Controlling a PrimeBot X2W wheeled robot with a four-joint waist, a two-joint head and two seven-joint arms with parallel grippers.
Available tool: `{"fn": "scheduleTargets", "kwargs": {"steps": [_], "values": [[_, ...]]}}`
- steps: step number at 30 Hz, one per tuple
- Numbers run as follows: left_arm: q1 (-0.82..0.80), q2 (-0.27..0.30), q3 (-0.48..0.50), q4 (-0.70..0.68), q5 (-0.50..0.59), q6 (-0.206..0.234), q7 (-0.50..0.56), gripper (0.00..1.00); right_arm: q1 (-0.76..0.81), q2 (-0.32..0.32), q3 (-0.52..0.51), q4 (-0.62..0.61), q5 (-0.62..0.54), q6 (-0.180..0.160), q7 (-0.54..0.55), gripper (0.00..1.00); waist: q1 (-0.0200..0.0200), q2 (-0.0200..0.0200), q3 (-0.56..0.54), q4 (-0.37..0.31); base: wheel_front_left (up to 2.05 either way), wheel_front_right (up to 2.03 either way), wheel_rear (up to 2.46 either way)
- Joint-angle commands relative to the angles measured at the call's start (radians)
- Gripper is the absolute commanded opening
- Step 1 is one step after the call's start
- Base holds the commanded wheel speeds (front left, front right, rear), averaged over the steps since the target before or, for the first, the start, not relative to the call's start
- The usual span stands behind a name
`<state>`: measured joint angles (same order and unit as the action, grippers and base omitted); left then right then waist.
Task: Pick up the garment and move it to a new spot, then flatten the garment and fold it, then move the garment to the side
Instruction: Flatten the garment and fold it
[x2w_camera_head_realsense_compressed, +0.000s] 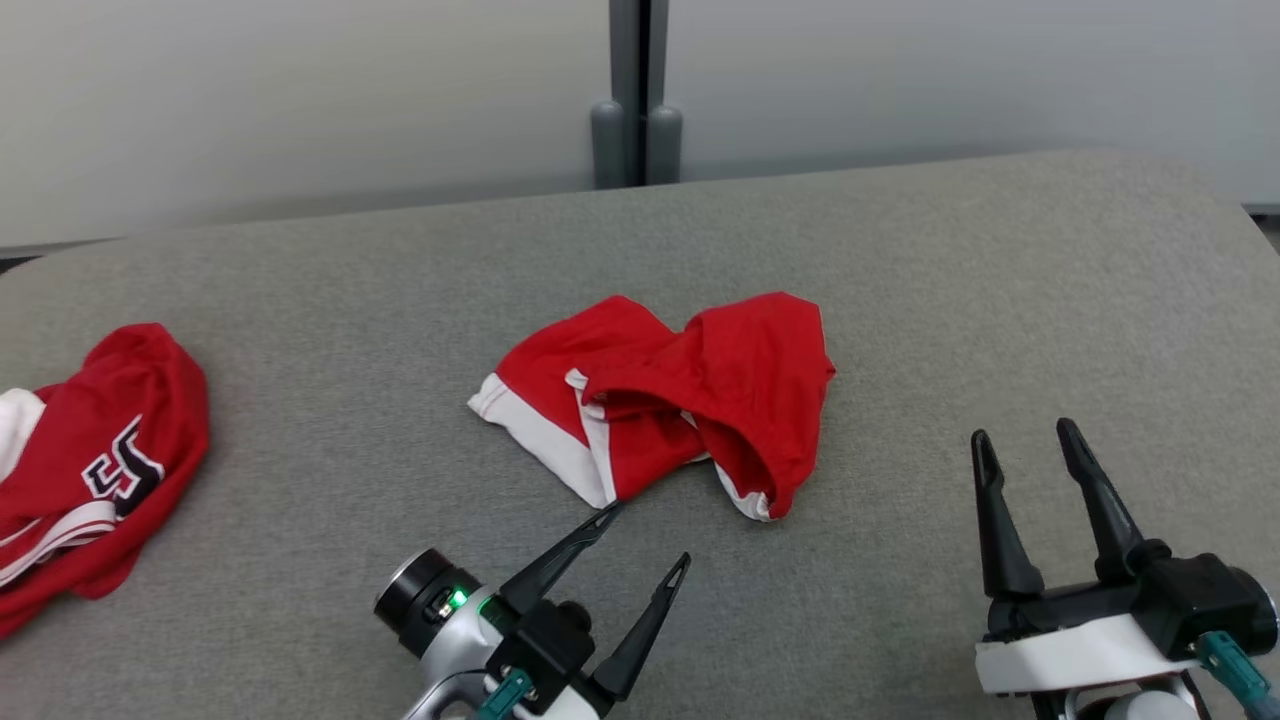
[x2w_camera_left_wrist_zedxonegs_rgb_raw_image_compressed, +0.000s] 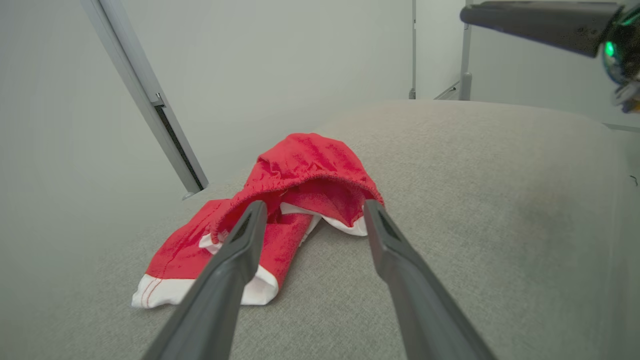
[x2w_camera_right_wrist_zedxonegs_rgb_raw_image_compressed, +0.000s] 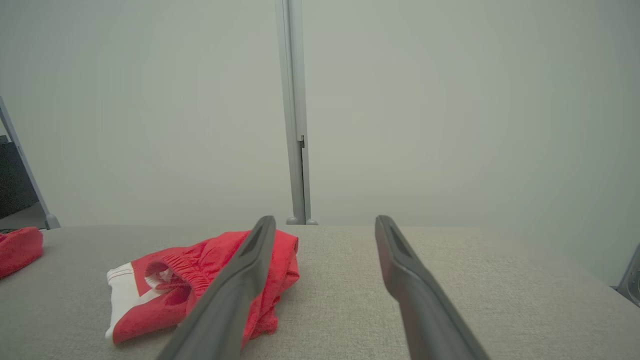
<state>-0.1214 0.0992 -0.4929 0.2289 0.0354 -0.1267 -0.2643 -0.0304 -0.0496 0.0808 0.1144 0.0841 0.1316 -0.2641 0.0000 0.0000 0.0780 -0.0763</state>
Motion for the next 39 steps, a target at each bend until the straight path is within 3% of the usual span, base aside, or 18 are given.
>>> {"fn": "scheduleTargets", "kwargs": {"steps": [1,11,32,34,35,36,37,38,39], "values": [[-0.043,0.015,-0.030,0.031,0.004,-0.003,0.000,1.00,-0.020,-0.002,-0.005,-0.007,-0.005,-0.002,-0.001,1.00,0.0000,0.0000,0.066,-0.062,0.00,0.00,0.00],[-0.293,0.084,-0.255,0.241,0.001,-0.003,0.000,1.00,-0.067,-0.002,-0.021,-0.021,0.021,-0.002,-0.001,1.00,0.0000,0.0000,0.169,-0.157,0.00,0.00,0.00],[-0.436,0.117,-0.389,0.310,-0.003,0.000,0.000,1.00,-0.096,-0.002,-0.008,-0.017,0.055,-0.002,-0.001,1.00,0.0000,0.0000,0.207,-0.218,0.00,0.00,0.00],[-0.448,0.121,-0.398,0.315,-0.002,0.000,0.000,0.85,-0.098,-0.002,-0.009,-0.018,0.058,-0.002,-0.001,1.00,0.0000,0.0000,0.210,-0.225,0.00,0.00,0.00],[-0.451,0.123,-0.401,0.318,-0.004,-0.001,0.000,0.72,-0.099,-0.002,-0.010,-0.018,0.059,-0.002,-0.001,1.00,0.0000,0.0000,0.212,-0.227,0.00,0.00,0.00],[-0.453,0.125,-0.405,0.321,-0.006,-0.001,0.000,0.53,-0.100,-0.002,-0.011,-0.018,0.061,-0.002,-0.001,1.00,0.0000,0.0000,0.213,-0.230,0.00,0.00,0.00],[-0.457,0.126,-0.409,0.322,-0.007,-0.001,0.000,0.43,-0.101,-0.002,-0.011,-0.018,0.062,-0.002,-0.001,1.00,0.0000,0.0000,0.215,-0.232,0.00,0.00,0.00],[-0.462,0.127,-0.412,0.324,-0.008,-0.001,0.000,0.25,-0.102,-0.002,-0.010,-0.018,0.062,-0.002,-0.001,1.00,0.0000,0.0000,0.215,-0.234,0.00,0.00,0.00],[-0.467,0.127,-0.415,0.325,-0.010,-0.001,0.000,0.00,-0.103,-0.002,-0.011,-0.017,0.064,-0.002,-0.001,1.00,0.0000,0.0000,0.216,-0.235,0.00,0.00,0.00]]}}
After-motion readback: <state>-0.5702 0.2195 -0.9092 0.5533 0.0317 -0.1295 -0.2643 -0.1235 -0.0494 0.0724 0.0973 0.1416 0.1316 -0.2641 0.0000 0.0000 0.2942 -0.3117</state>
